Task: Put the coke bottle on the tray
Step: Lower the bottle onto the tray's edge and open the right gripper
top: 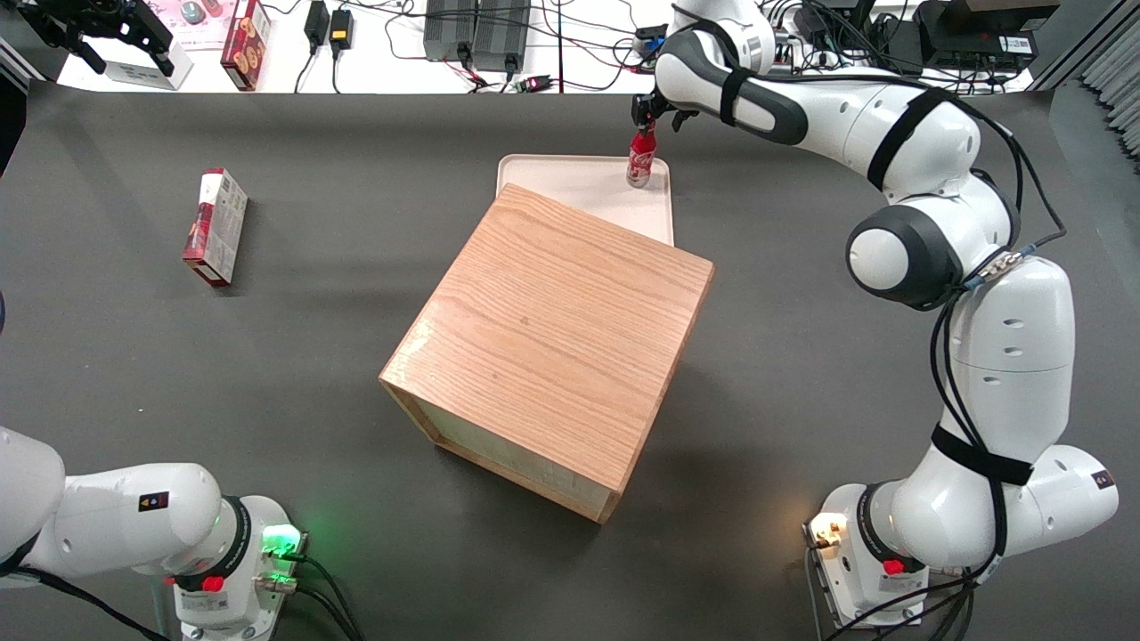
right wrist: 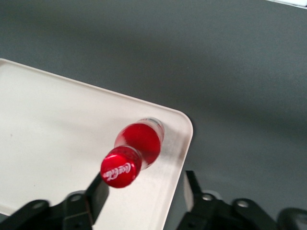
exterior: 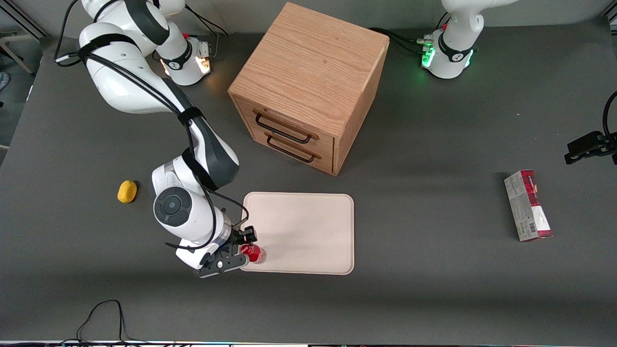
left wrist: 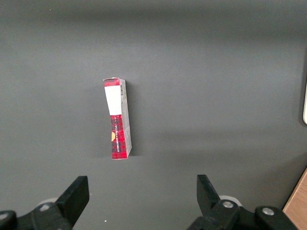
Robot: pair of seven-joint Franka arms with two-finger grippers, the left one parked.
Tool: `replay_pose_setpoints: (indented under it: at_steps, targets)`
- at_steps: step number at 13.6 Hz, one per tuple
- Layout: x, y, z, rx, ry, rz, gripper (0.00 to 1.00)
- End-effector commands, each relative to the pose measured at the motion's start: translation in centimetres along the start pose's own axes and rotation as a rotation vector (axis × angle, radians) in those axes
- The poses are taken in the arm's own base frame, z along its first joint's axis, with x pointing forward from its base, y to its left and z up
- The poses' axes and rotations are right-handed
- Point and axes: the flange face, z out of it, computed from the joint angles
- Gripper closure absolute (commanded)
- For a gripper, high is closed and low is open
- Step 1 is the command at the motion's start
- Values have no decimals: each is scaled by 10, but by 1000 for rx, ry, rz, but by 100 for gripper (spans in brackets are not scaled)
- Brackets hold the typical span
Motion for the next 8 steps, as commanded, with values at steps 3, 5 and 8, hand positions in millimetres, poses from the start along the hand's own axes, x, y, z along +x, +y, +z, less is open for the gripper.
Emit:
replay_pose_setpoints:
  at_steps: [3,5,8]
  targets:
    - [4,13,-23,-15,44,42,0]
    - [0,27,-59,-25,43,66,0]
    - [-33,76,-121,17,-53,187,0]
